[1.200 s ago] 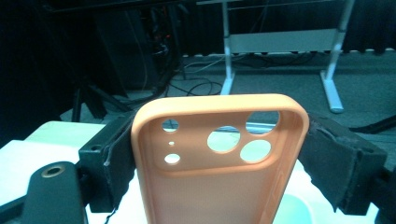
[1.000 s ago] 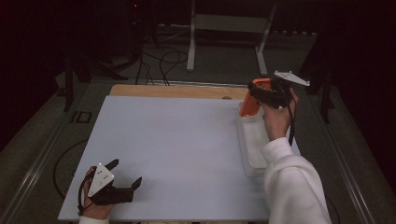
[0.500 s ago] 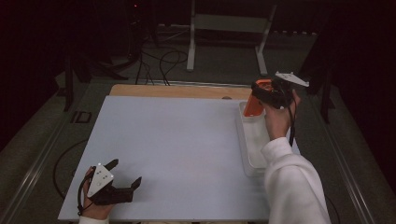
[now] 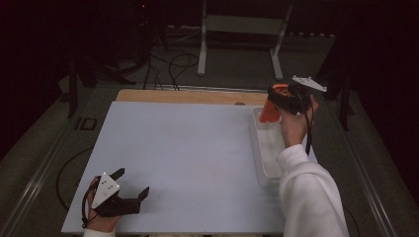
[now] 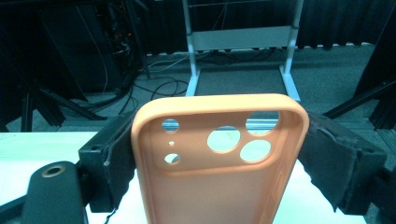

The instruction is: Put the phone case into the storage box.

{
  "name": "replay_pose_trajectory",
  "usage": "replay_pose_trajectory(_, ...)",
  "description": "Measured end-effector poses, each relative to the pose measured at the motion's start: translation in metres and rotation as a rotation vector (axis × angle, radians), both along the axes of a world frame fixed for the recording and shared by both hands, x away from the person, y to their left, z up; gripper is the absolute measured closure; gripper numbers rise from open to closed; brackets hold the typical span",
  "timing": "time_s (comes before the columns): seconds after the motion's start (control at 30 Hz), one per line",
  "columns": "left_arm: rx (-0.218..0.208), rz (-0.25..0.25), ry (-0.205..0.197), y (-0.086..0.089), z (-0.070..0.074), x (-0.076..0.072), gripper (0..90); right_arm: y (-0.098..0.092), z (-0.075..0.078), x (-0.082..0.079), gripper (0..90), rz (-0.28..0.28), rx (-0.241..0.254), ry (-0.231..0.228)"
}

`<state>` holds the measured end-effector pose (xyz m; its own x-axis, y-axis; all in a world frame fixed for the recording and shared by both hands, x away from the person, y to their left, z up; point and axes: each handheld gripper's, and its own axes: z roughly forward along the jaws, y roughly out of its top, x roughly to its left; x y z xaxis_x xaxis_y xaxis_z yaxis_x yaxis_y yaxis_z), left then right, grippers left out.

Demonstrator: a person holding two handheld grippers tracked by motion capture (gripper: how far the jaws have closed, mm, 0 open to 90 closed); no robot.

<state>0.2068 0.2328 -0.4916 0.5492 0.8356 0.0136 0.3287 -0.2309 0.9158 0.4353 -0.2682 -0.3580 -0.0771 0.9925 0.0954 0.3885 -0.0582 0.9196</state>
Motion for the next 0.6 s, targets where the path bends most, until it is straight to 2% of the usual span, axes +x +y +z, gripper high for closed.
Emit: replay_pose_trajectory(0.6,-0.002,0.002,-0.002,0.0014,0.0003,-0.0002,0.0,0.0041,-0.0097,0.0095,17.0,-0.024,-0.021,0.017)
